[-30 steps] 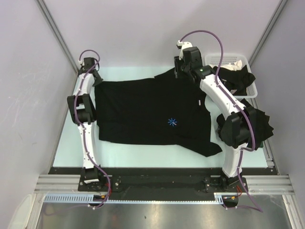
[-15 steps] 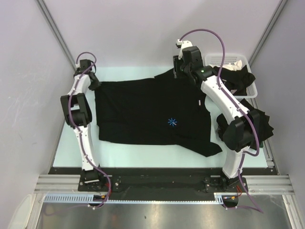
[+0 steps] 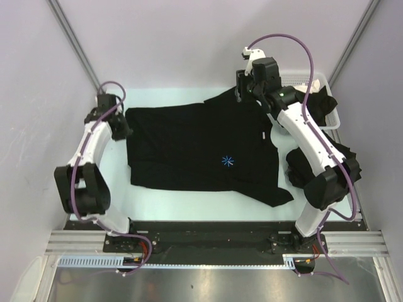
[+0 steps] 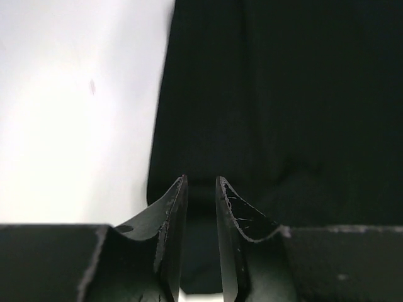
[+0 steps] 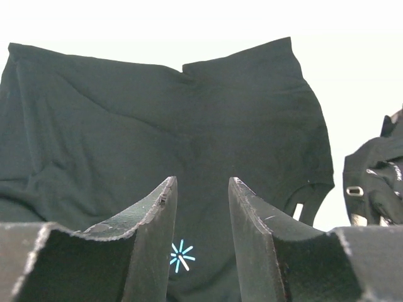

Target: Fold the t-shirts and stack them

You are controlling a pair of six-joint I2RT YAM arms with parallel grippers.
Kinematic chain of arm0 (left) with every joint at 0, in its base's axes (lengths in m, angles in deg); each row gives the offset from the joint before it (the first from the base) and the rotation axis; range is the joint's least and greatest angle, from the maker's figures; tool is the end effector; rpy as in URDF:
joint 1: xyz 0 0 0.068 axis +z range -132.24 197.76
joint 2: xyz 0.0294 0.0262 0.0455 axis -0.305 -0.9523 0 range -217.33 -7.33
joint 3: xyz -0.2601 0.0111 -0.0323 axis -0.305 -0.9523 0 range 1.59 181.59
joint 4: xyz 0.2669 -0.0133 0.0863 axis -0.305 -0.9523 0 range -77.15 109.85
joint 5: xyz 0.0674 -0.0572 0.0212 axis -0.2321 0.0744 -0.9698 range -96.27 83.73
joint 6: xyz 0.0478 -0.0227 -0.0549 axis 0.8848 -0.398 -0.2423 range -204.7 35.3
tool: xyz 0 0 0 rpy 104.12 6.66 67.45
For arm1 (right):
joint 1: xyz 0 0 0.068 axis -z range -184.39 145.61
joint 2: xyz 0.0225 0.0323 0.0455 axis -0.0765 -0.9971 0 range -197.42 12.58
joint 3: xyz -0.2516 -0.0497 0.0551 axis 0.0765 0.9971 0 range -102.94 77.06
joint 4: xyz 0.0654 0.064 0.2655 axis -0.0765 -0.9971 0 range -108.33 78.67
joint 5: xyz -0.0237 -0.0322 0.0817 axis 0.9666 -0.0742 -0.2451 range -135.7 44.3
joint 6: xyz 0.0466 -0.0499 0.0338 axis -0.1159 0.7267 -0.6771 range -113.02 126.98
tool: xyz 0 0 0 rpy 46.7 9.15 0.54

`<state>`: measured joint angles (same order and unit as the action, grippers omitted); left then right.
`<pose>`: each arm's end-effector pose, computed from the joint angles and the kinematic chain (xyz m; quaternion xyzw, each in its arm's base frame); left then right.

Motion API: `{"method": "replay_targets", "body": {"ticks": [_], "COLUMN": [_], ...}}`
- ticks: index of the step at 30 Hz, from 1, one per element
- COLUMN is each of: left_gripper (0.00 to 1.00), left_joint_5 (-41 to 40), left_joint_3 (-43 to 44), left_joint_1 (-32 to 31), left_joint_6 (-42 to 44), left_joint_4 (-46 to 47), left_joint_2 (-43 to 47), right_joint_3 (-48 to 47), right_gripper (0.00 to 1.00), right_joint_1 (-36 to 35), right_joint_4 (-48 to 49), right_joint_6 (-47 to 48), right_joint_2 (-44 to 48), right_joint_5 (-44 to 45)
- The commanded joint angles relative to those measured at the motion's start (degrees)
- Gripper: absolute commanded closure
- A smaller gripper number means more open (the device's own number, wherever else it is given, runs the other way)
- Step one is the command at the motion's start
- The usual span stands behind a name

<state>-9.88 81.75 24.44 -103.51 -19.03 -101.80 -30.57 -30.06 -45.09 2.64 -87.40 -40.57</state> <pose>0.3917 0.0500 0.2475 -0.2189 0.9228 -0.0036 0.3170 0.4020 0.1869 0.3968 -0.1337 0.8374 0.1001 0.5204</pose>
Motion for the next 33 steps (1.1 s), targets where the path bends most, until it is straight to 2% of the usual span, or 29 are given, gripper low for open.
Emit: {"method": "replay_targets", "body": {"ticks": [1,7,10,11,13,15,20,22,25,33], "left_gripper": [0.70,0.66,0.66,0.67,0.67,0.65,0.62,0.62,0.61,0.60], "left_joint_5": [1.68,1.86,1.94,5.51,4.51,3.71,-0.42,-4.37,-8.67,-11.50], "left_joint_3": [-9.30,-25.82,-31.55,-33.91,-36.29,-38.67,-38.42,-38.41,-39.46,-37.45], "left_joint_1": [-3.77,-6.15,-6.15,-6.15,-8.95,-9.05,-9.05,-9.05,-8.96,-9.05], "left_joint_6": [1.67,-1.49,-5.70,-6.24,-7.99,-9.67,-13.61,-14.67,-16.52,-16.00], "left_joint_4": [-3.67,-2.70,-5.33,-3.77,-2.88,-2.79,-7.08,-7.62,-5.17,3.80], "left_joint_2": [12.45,33.45,38.74,40.06,43.84,46.65,46.50,45.79,45.00,34.99], "right_joint_3": [1.11,6.89,11.19,12.09,13.67,15.00,15.53,15.53,15.53,15.44], "right_gripper": [0.56,0.55,0.54,0.54,0.53,0.53,0.53,0.52,0.52,0.52], "right_joint_1": [0.53,0.53,0.88,0.89,0.89,0.71,0.71,0.71,0.71,0.88], "right_joint_4": [-2.19,-1.75,-1.40,-1.31,-1.75,-2.10,-2.63,-2.80,-3.42,-4.65], "right_joint_6": [0.30,0.47,0.56,0.21,0.12,-0.32,-1.02,-1.64,-1.90,-1.38], "right_joint_2": [4.44,10.32,14.27,15.25,16.57,18.33,21.14,21.67,22.38,24.31], "right_joint_5": [-0.99,0.93,1.46,1.47,1.29,0.94,0.24,-0.72,-1.26,-0.82]}}
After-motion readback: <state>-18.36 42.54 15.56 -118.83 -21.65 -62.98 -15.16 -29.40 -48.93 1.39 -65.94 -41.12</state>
